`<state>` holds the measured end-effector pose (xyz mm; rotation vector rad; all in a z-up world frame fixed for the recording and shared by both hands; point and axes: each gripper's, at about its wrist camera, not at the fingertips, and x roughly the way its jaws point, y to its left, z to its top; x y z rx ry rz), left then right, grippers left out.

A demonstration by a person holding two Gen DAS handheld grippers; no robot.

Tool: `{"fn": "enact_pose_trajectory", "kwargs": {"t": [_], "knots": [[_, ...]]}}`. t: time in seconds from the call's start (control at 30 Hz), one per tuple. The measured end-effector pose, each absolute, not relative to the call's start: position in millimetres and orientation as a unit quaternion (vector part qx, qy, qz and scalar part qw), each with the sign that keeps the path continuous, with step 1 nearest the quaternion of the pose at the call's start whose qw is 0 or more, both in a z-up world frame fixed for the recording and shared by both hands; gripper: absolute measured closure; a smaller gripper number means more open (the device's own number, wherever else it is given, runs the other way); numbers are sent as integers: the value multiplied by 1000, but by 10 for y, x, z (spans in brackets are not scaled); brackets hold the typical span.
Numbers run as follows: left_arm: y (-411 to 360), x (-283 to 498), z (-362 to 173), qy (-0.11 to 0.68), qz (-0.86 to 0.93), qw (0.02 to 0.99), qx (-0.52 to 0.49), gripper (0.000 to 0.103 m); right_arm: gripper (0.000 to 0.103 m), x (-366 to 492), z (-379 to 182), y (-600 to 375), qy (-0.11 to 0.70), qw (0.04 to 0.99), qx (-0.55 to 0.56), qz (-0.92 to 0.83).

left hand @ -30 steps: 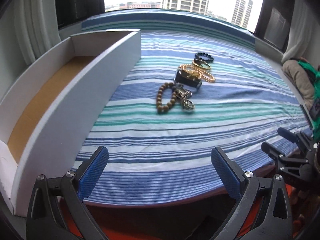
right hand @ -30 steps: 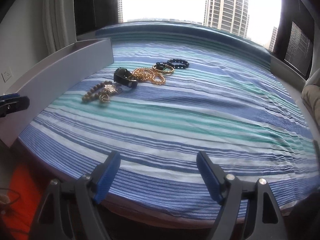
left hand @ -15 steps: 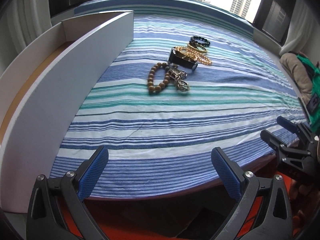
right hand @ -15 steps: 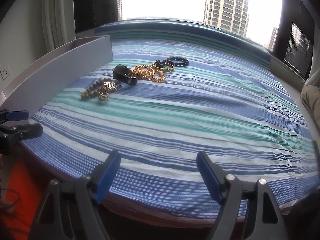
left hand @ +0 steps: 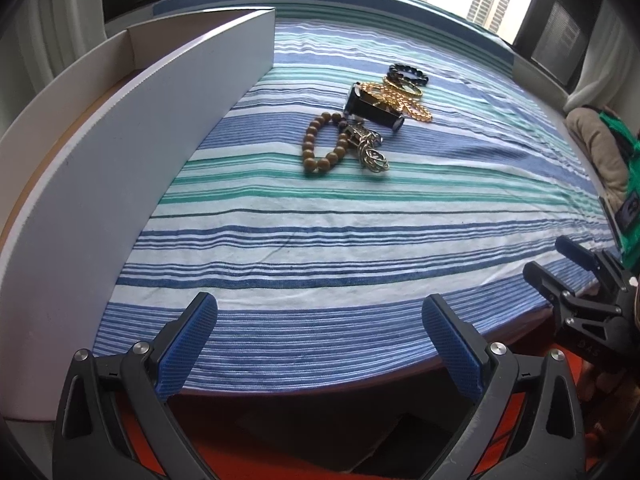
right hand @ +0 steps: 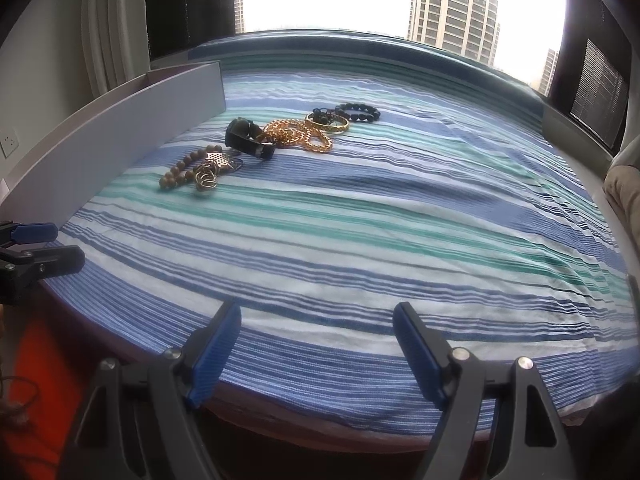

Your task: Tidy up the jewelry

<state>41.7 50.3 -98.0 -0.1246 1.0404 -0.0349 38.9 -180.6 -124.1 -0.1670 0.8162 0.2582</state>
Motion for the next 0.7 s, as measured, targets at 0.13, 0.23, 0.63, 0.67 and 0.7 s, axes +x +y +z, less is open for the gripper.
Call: {"fn": "enact_pose_trajectory", "kwargs": {"t": [0.13,0.23,0.63,0.67,0.7], "knots": [[502,422,-988,499,-15,864,-59,1,23,388,-1243,-1806,395,906,-81,125],[504,422,-994,501,-14,863,-59,1,23,387,-1253,-1807,397,906,-79,123],[673,477,-880,491,1,867,-80,1,23,355,-1228,-1841,392,909,-72,125],[732,486,-846,488,3,868,-91,1,23,352,-1218,-1855,390,910,-71,124],[786,496,-820,485,5,869,-102,1,23,354,-1211,-1867,388,911,-69,123]]}}
